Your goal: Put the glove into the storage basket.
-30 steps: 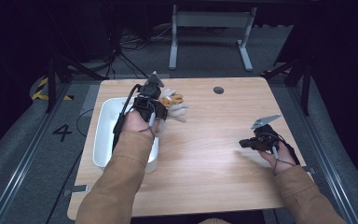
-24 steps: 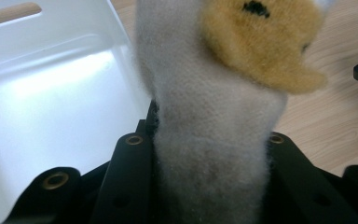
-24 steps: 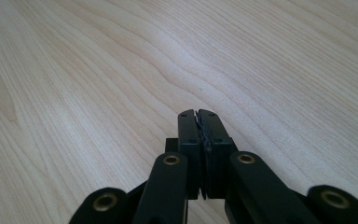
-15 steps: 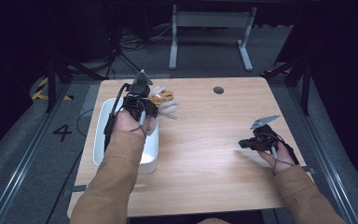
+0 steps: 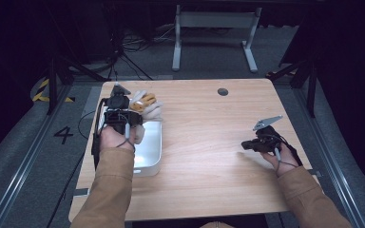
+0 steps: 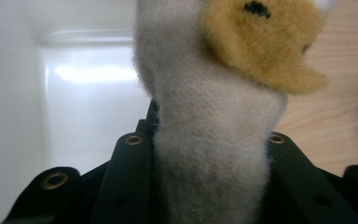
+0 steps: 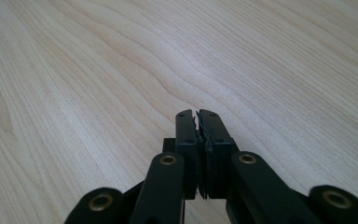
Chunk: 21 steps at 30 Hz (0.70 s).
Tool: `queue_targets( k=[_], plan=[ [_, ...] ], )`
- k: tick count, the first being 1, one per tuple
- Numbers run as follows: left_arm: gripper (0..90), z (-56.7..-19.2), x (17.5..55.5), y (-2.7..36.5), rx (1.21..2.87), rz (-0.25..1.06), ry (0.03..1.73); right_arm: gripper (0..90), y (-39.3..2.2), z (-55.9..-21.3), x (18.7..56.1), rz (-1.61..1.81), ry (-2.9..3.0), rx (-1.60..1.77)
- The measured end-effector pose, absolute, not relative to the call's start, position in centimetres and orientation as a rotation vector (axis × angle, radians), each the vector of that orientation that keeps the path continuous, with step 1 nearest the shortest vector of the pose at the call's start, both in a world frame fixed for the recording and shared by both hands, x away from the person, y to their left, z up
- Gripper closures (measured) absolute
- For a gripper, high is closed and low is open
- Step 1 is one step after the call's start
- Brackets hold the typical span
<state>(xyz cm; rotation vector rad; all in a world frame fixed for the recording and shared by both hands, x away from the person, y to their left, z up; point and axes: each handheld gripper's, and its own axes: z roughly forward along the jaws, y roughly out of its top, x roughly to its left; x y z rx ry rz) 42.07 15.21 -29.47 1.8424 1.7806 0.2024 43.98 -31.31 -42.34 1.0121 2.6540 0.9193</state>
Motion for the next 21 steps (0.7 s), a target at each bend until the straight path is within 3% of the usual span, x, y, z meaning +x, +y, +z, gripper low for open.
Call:
queue_targets(
  k=[11,21],
  plan=[
    [69.0,-34.1,43.7,16.7,1.689,0.196,1.940,86.4,-31.2,-42.4,44.0,0.910,2.656,1.008],
    [68.8,-37.3,44.4,16.4,1.702,0.150,2.031,85.9,-31.2,-42.5,44.0,0.910,2.658,1.007]
  ],
)
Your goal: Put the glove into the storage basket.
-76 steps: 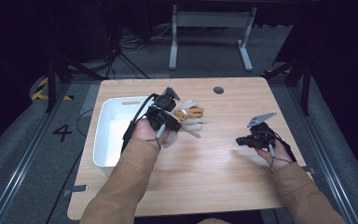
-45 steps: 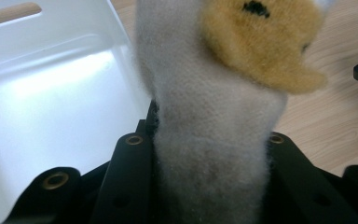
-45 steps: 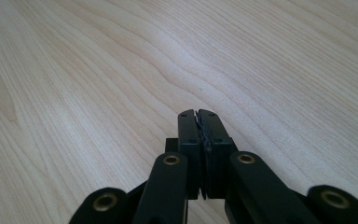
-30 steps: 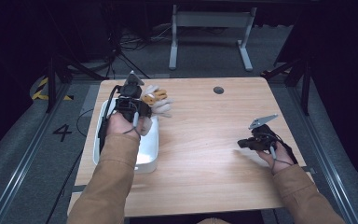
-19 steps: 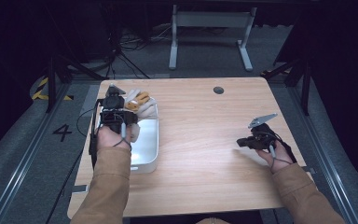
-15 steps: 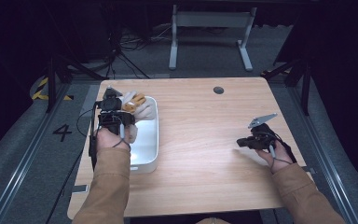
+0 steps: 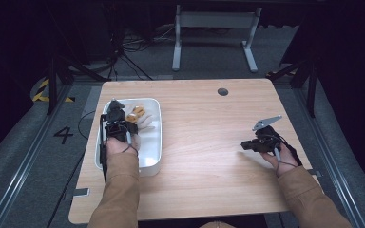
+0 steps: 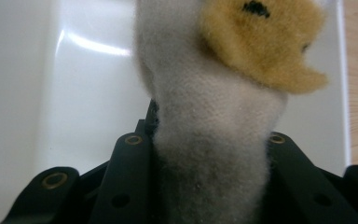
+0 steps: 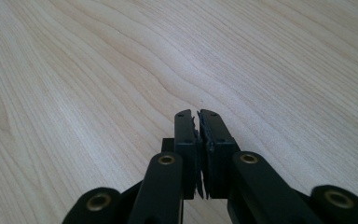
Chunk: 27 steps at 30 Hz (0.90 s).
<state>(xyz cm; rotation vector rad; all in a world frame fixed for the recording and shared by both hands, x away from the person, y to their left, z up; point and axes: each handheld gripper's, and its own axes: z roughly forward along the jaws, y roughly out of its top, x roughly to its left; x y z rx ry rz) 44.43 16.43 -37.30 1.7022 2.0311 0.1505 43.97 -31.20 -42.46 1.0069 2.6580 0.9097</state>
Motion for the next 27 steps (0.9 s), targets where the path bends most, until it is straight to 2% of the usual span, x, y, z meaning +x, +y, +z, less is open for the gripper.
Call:
queue_targets(
  k=[6,7,9,13,20,27],
  plan=[
    [63.2,-38.7,45.3,16.7,1.741,0.057,2.096,83.6,-31.3,-42.4,43.9,0.921,2.655,1.005],
    [57.7,-38.9,45.4,16.7,1.748,0.027,2.094,82.6,-31.3,-42.3,43.9,0.925,2.652,1.004],
    [40.9,-39.2,45.5,16.9,1.764,-0.003,2.080,81.6,-31.3,-42.3,43.9,0.930,2.648,1.002],
    [23.7,-39.0,45.5,17.7,1.747,-0.083,2.037,80.2,-31.3,-42.2,43.9,0.943,2.647,0.996],
    [14.0,-37.8,45.0,17.8,1.715,-0.008,1.995,79.8,-31.2,-42.2,43.8,0.942,2.654,0.986],
    [10.7,-35.6,43.3,16.2,1.786,0.098,1.806,78.3,-31.4,-42.1,43.7,0.954,2.640,0.988]
  ],
)
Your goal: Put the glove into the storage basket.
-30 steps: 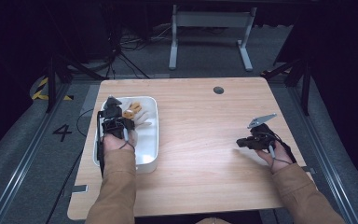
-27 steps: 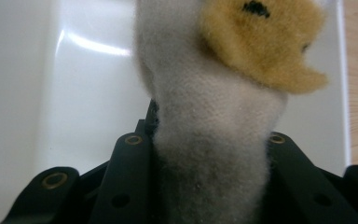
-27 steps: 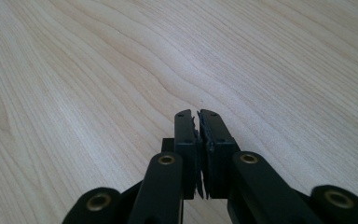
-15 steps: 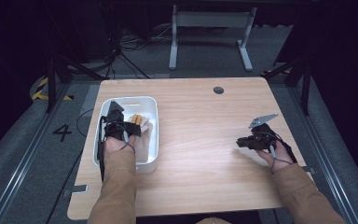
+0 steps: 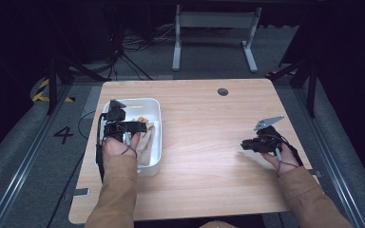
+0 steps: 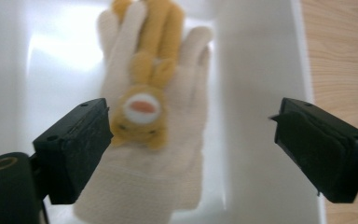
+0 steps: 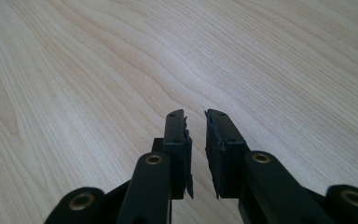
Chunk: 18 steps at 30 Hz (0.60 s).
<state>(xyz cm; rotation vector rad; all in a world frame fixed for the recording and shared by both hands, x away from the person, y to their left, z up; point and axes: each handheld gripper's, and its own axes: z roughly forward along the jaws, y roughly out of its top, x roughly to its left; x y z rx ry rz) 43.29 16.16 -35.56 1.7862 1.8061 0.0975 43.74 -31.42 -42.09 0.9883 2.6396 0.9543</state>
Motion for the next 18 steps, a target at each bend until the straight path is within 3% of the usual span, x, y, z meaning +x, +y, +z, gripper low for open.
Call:
queue_targets(
  k=[6,10,11,18],
  plan=[
    [10.2,-34.1,40.6,11.8,1.915,0.153,1.507,77.0,-31.4,-41.9,43.6,0.961,2.625,0.977],
    [6.6,-34.3,38.9,8.1,2.007,0.134,1.214,77.1,-31.4,-41.9,43.5,0.971,2.618,0.972],
    [2.3,-35.0,38.6,6.8,2.043,0.099,1.109,77.1,-31.4,-42.0,43.4,0.972,2.621,0.969],
    [0.0,-38.1,37.9,2.4,2.118,-0.051,0.874,77.1,-31.7,-42.1,43.4,0.982,2.620,0.979]
  ],
)
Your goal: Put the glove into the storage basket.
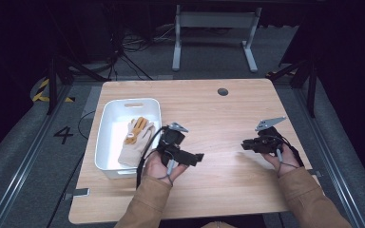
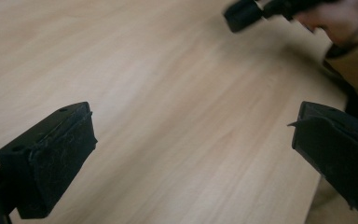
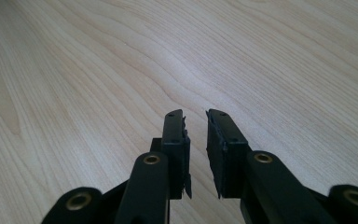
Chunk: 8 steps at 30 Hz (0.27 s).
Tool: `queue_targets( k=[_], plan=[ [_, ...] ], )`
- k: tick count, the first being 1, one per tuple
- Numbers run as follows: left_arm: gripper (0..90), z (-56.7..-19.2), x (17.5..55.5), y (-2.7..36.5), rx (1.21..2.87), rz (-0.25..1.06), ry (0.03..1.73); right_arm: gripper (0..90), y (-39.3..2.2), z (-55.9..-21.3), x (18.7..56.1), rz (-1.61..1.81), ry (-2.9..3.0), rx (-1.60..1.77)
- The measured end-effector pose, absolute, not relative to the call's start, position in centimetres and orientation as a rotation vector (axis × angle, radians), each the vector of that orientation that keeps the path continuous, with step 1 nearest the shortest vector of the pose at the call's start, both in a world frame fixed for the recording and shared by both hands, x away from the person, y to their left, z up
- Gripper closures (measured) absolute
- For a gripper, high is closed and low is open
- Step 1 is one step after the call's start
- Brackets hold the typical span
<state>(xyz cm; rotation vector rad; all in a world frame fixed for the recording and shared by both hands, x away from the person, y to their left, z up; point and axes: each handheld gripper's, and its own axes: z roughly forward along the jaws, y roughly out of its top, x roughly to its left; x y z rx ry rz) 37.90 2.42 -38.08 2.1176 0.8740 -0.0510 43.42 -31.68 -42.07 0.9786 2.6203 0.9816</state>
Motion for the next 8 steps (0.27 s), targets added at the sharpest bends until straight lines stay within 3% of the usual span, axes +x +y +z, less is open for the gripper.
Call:
queue_targets(
  k=[8],
  plan=[
    [0.0,-41.7,37.0,-0.4,2.196,-0.165,0.713,75.9,-31.6,-42.2,43.5,0.991,2.619,0.964]
  ],
)
